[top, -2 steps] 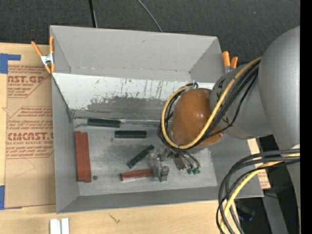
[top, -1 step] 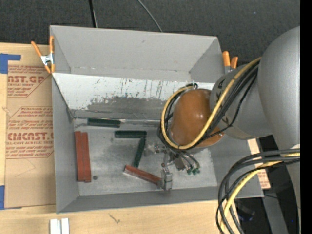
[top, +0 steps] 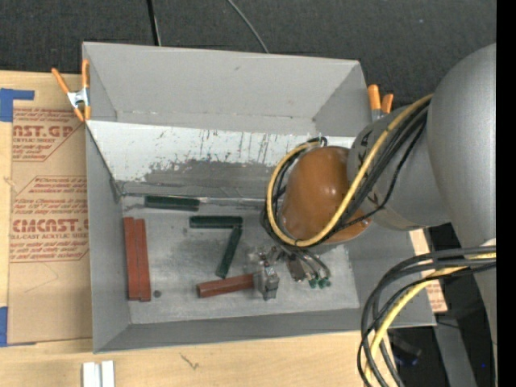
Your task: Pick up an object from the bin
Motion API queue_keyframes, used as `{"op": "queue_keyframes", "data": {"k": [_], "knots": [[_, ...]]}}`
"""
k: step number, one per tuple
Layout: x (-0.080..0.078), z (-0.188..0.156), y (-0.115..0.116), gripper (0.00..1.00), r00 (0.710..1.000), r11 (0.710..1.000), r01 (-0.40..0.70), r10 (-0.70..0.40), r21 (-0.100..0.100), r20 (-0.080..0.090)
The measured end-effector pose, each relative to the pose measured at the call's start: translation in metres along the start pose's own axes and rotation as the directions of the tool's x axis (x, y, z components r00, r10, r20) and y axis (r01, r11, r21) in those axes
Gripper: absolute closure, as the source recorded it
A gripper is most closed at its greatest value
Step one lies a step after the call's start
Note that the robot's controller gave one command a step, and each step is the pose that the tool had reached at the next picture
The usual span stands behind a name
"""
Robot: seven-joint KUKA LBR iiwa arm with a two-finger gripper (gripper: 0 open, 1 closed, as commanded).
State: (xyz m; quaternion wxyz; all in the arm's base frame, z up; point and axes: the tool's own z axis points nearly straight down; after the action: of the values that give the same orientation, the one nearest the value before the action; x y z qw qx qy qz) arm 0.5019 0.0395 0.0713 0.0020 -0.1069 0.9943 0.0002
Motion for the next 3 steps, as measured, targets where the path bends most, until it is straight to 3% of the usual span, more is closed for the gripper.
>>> {"op": "queue_keyframes", "data": {"k": [1, 2, 3], "knots": [[0.000, 0.000, 0.000, 1.00, 1.000, 1.000, 0.000, 0.000, 0.000, 0.000], [-0.019, -0.035, -0.012, 1.00, 1.000, 1.000, -0.008, 0.008, -0.001, -0.006], [-0.022, -0.092, -0.008, 1.00, 1.000, 1.000, -0.018, 0.018, -0.001, -0.008]]}}
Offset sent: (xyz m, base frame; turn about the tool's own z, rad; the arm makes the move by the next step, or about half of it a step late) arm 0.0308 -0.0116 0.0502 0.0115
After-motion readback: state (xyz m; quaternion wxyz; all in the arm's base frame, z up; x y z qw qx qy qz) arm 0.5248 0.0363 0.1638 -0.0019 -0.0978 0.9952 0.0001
